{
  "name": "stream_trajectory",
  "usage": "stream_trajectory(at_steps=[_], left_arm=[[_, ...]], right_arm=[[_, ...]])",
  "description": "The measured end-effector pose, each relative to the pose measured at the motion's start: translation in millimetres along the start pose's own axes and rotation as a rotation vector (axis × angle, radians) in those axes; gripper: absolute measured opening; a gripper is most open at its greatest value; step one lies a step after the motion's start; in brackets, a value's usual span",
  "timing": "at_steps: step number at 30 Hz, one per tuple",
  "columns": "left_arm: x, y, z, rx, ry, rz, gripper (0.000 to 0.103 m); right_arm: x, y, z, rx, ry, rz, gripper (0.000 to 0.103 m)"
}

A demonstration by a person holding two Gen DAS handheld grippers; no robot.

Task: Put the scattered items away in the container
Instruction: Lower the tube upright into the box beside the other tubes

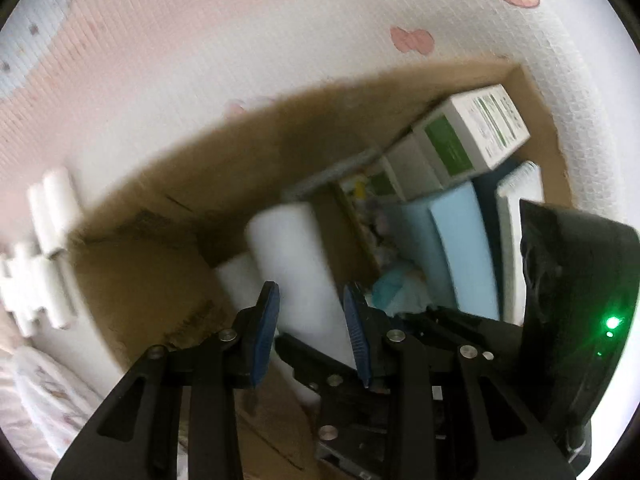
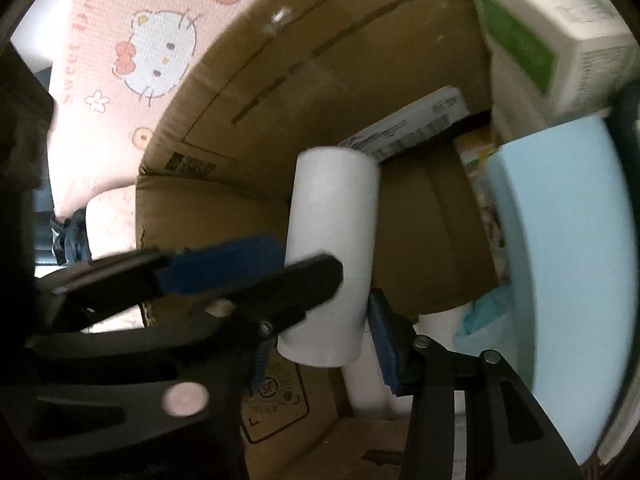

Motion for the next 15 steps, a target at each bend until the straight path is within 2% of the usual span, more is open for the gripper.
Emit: stream_trajectory(at_steps=[2, 5, 7, 8, 10, 12, 15], left_arm=[[-9, -5, -4, 0.006, 0.028, -0.027, 0.037], [-24, -12, -7, 0.028, 0.068, -0.056, 0.036], [-34, -18, -4, 0.030, 0.099, -0.057, 0.029], [-37, -21, -1, 0.028, 0.104, -0.054, 0.027], [-38, -27, 1, 0.022, 0.102, -0.047, 0.016], [-38, -35, 2, 0.007, 0.108, -0.042, 0.012], [-34, -56, 3, -0.010, 0.109, -0.028, 0.011]], right_arm=[[5, 0, 2, -0.007, -0.029, -0.004, 0.040], [13, 0, 7, -0.037, -0.074, 0.037, 0.040], [17, 1, 10, -0.052, -0.106, 0.073, 0.040], [19, 3, 10, -0.055, -0.117, 0.106, 0.040], [25, 10, 10, -0.063, -0.145, 0.193, 0.040], [36, 12, 15, -0.083, -0.198, 0.231, 0.040], [53, 19, 23, -0.081, -0.267, 0.275, 0.040]])
Point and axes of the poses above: each gripper's, at about its wrist camera, not at the fingertips, and x roughly the way its jaws point, y to its right, z to its underside, the point moved 7 cm from there along x, roughly the way its jaws point, and after that the axes turned 4 degrees about -z, right-handed, at the moved point
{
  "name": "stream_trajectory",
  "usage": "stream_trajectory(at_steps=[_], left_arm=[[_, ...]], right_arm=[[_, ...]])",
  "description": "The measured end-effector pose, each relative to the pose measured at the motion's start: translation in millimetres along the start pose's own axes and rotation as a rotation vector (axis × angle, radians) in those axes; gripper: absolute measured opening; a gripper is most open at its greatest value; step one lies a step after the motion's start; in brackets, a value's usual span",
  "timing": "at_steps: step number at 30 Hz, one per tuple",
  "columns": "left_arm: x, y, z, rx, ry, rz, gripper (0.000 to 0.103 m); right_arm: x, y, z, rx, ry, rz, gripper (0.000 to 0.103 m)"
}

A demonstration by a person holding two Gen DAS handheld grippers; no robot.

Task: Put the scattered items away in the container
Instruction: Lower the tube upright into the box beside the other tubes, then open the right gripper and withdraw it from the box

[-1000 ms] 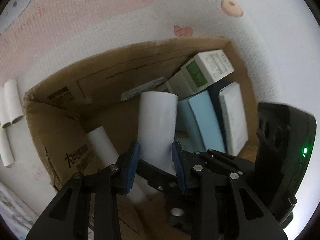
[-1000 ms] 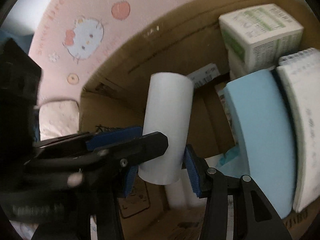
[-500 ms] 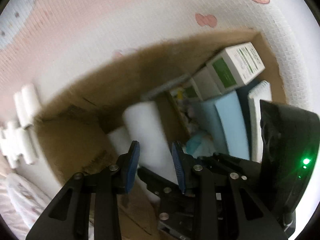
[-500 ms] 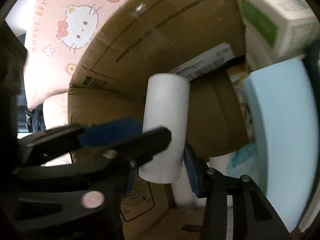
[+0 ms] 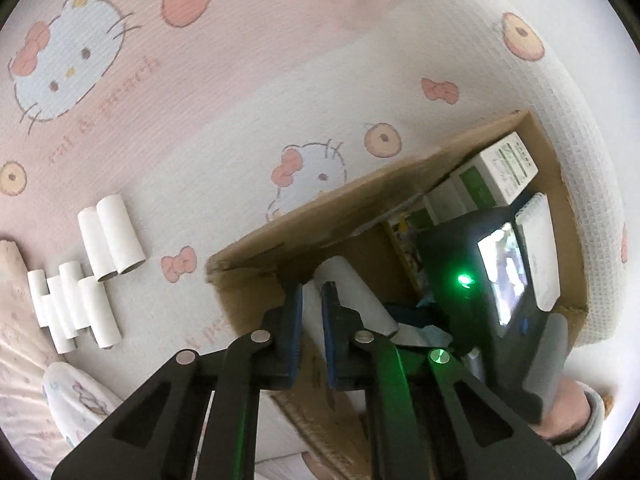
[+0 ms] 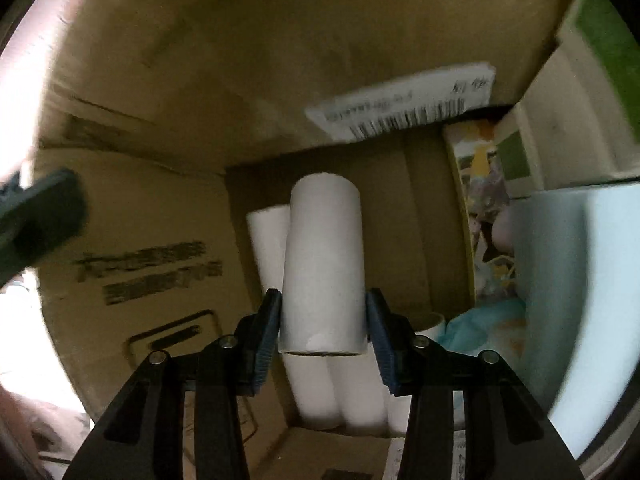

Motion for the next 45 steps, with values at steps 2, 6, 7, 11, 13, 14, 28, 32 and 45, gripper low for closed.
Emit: stream_trajectory(at_steps=[2, 6, 7, 11, 13, 14, 28, 32, 45], left_arm=[[-1, -6, 2, -0.011, -0.001, 0.025, 0.010], [-8, -7, 5, 0.005, 0.020, 0.040, 0.010], [-11, -7, 5, 0.016, 0.030, 0.017, 0.010], [-14, -8, 5, 0.041, 0.060, -0.025, 0.010], [-14, -10, 6, 0.028, 0.059, -0.010, 0.010], [-14, -10, 6, 0.025, 0.061, -0.004, 0.010], [-38, -8, 18, 0.047, 0.120, -0.040, 0.011], [-50, -4, 27, 0.064, 0.152, -0.041, 0.011], [-107, 15, 83, 0.193, 0.316, -0.092, 0.036]], right_arm=[[11, 1, 3, 0.007, -0.044, -0.003, 0.040], [29, -1, 9, -0.014, -0.120, 0.046, 0.040], [31, -2, 9, -0.033, -0.124, 0.068, 0.040], [39, -2, 9, -0.083, -0.148, 0.176, 0.040], [40, -3, 9, -0.084, -0.154, 0.191, 0.040], [39, -3, 10, -0.079, -0.157, 0.190, 0.040], [5, -19, 34, -0.040, -0.034, 0.098, 0.041], [-21, -28, 44, 0.011, 0.094, 0.087, 0.041], [-122, -91, 70, 0.113, 0.470, 0.299, 0.042]])
Point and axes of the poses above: each gripper's, at about its wrist camera, not at the fingertips, and x roughly the way its jaws point, y to its right, z to its underside, the point moved 7 cm from there along x, roughly the way its jaws point, and after that the axes turned 4 degrees about -z, right-handed, at the moved point
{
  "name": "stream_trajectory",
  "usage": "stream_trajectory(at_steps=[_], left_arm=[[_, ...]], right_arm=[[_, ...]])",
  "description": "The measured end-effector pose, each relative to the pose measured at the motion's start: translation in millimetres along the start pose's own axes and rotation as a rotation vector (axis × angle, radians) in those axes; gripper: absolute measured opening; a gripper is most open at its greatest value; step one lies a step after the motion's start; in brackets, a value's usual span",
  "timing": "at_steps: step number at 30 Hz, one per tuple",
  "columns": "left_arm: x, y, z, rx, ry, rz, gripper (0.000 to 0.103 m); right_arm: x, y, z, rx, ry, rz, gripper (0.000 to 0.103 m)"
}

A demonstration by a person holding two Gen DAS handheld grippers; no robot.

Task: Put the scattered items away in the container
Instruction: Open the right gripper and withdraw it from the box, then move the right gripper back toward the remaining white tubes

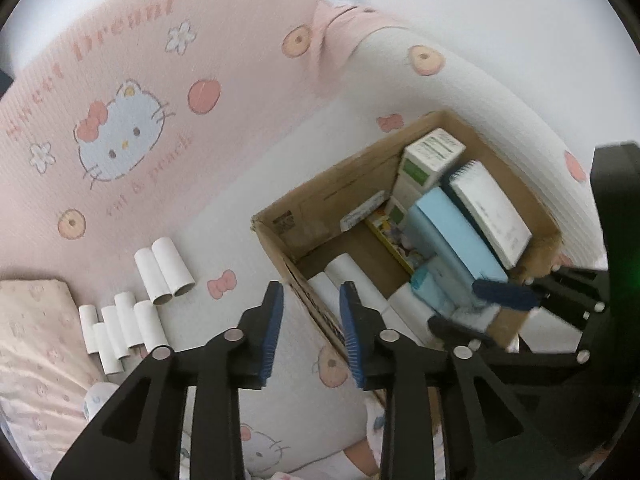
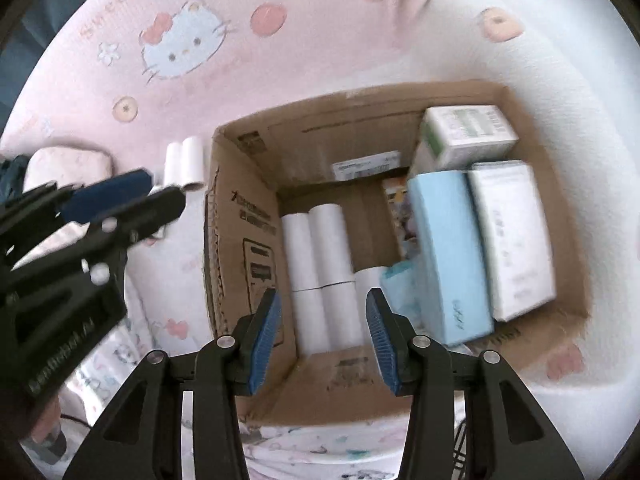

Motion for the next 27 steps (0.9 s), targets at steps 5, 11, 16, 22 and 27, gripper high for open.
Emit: stream_trajectory(at_steps=[5, 11, 16, 22, 27], left_arm=[[-17, 2, 20, 0.022, 0.027, 0.018, 0.047], [-33, -13, 46, 0.036, 0.047, 0.045, 0.051], [-46, -44, 66, -0.046, 0.100, 0.121, 0.052], [-56, -79, 84, -0.129, 0.202, 0.159, 0.052], [-59, -99, 95, -0.186, 0.241, 0.210, 0.053]], right_arm=[[-32, -13, 16, 0.035, 0.071, 0.130, 0.043], [-46, -33, 31, 0.038, 0.121, 0.280, 0.051], [-52, -59, 38, 0.016, 0.138, 0.345, 0.055], [-53, -79, 44, 0.034, 0.151, 0.426, 0.056], [-46, -100, 43, -0.013, 0.137, 0.449, 0.056]])
Point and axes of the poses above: each gripper's, at about its wrist camera, not at the fingertips, and x roughly the way its jaws point, y to its right, z to its underside, the point moved 7 cm from there along x, roughly the way its jaws point, and after that the axes turned 4 degrees about -z, right-handed, at the moved point
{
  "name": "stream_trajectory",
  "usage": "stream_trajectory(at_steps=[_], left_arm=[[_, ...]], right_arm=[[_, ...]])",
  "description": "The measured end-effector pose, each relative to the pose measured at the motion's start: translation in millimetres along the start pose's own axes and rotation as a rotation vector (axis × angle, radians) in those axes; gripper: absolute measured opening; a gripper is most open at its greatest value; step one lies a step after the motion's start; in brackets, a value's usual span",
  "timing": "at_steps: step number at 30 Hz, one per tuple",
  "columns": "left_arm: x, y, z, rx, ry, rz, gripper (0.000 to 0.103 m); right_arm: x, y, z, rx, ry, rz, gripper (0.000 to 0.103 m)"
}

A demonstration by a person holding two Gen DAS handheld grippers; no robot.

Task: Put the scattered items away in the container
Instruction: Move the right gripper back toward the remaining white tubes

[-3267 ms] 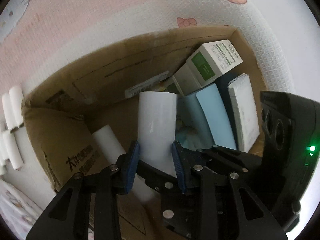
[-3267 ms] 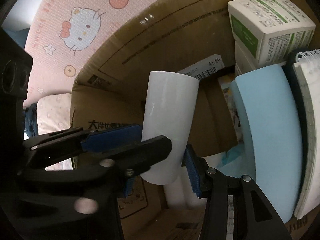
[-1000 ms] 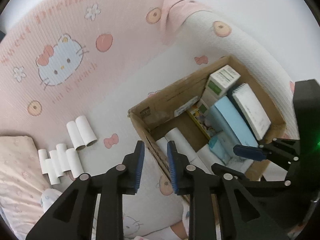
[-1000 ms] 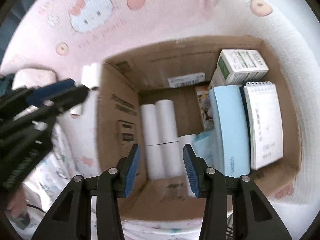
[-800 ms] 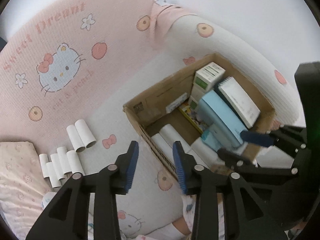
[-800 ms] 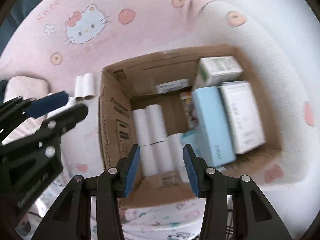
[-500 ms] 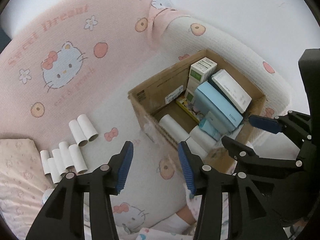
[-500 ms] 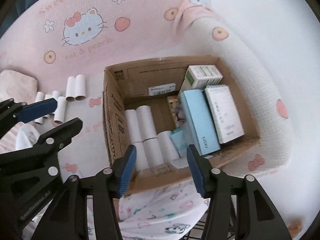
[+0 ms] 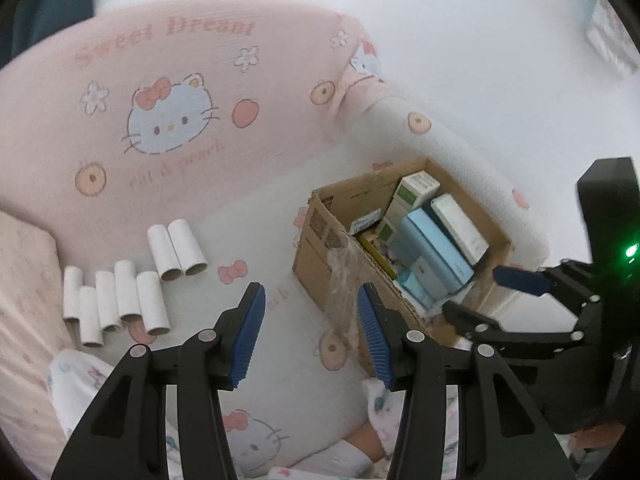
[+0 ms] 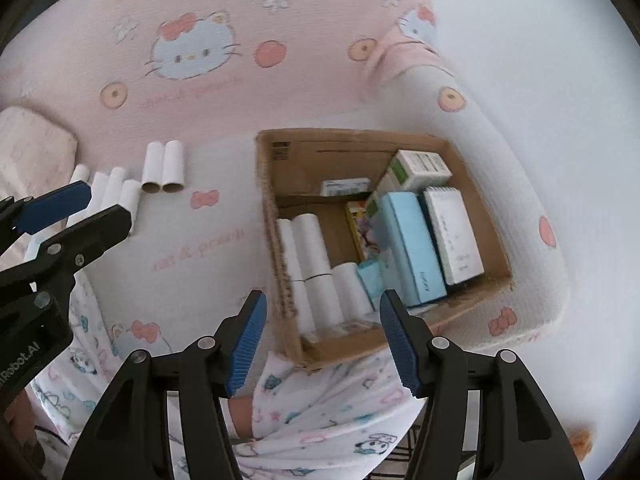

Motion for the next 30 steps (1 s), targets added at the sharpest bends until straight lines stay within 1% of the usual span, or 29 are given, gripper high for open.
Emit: stream_trajectory(at_steps=[3, 7, 11, 14, 15, 17, 18, 19, 20, 22, 24, 26, 30], left_arm=[[-4, -8, 5, -0.007, 0.015, 0.004, 0.053], [0, -21, 12, -0.028, 0.024, -0.002, 0.059], [16, -44, 24, -0.095, -0.010, -0.001, 0.059], [28, -68, 33, -0.161, -0.020, -0.019, 0.059], [30, -80, 36, -0.194, -0.010, -0.029, 0.059], [32, -103, 42, -0.262, 0.035, -0.049, 0.059], [32, -114, 44, -0.285, 0.063, -0.065, 0.055], [34, -126, 48, -0.309, 0.087, -0.084, 0.048], [36, -136, 52, -0.329, 0.095, -0.096, 0.044], [47, -159, 62, -0.399, 0.063, -0.093, 0.026], [62, -180, 73, -0.482, 0.017, -0.060, 0.019], [74, -196, 81, -0.529, -0.008, -0.049, 0.018], [94, -217, 90, -0.511, -0.026, -0.070, 0.018]], right_arm=[[-1, -13, 0, -0.034, -0.007, 0.032, 0.057], [1, -32, -1, -0.080, -0.013, 0.047, 0.061], [9, -53, -6, -0.134, -0.008, 0.030, 0.062], [17, -67, -15, -0.139, 0.043, 0.003, 0.062], [20, -73, -18, -0.140, 0.067, -0.015, 0.062], [24, -81, -24, -0.128, 0.107, -0.046, 0.062], [26, -86, -27, -0.118, 0.137, -0.072, 0.062], [27, -91, -30, -0.107, 0.166, -0.103, 0.062], [28, -97, -32, -0.099, 0.184, -0.132, 0.062], [31, -108, -34, -0.086, 0.214, -0.186, 0.062], [38, -119, -35, -0.080, 0.229, -0.232, 0.062], [49, -129, -35, -0.065, 0.214, -0.262, 0.062], [80, -144, -34, -0.014, 0.169, -0.309, 0.062]])
Point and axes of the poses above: each gripper's, at about its wrist camera, not at the fingertips, and x roughly the way its jaws point, y to its right, z to its underside, the point moved 7 cm from there along x, roughly the way its jaws point, and after that the axes turned 4 degrees about -z, right-handed, at the moved point
